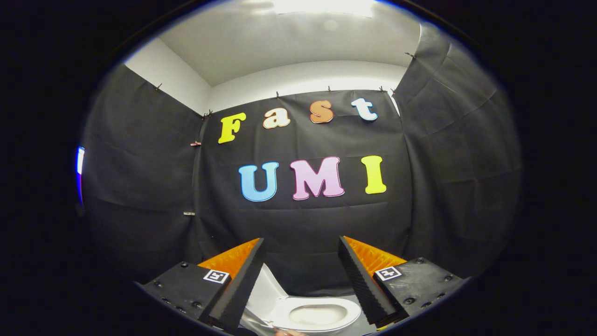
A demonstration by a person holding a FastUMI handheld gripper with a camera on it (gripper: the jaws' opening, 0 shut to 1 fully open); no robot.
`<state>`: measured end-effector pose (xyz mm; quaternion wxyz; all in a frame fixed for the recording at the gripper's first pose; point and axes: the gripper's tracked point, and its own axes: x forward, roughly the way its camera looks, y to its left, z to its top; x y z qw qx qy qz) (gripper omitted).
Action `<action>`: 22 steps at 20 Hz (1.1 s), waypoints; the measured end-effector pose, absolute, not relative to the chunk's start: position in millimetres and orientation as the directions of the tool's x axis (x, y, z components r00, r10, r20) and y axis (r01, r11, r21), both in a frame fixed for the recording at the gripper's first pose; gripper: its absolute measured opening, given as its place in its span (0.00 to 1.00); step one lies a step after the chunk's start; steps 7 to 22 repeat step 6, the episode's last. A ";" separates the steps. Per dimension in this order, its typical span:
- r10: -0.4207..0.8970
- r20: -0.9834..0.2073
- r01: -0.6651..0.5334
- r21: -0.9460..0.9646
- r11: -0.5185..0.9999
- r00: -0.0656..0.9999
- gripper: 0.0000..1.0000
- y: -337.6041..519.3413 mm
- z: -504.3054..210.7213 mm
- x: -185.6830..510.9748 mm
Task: Open the toilet lid.
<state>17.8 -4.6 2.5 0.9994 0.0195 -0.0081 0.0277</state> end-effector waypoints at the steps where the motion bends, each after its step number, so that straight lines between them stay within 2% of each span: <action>1: 0.056 0.016 -0.057 0.039 0.998 0.998 0.97 -4.1 1.8 17.6; 22: 0.058 0.015 -0.059 0.039 0.997 0.998 0.97 -3.2 1.6 17.4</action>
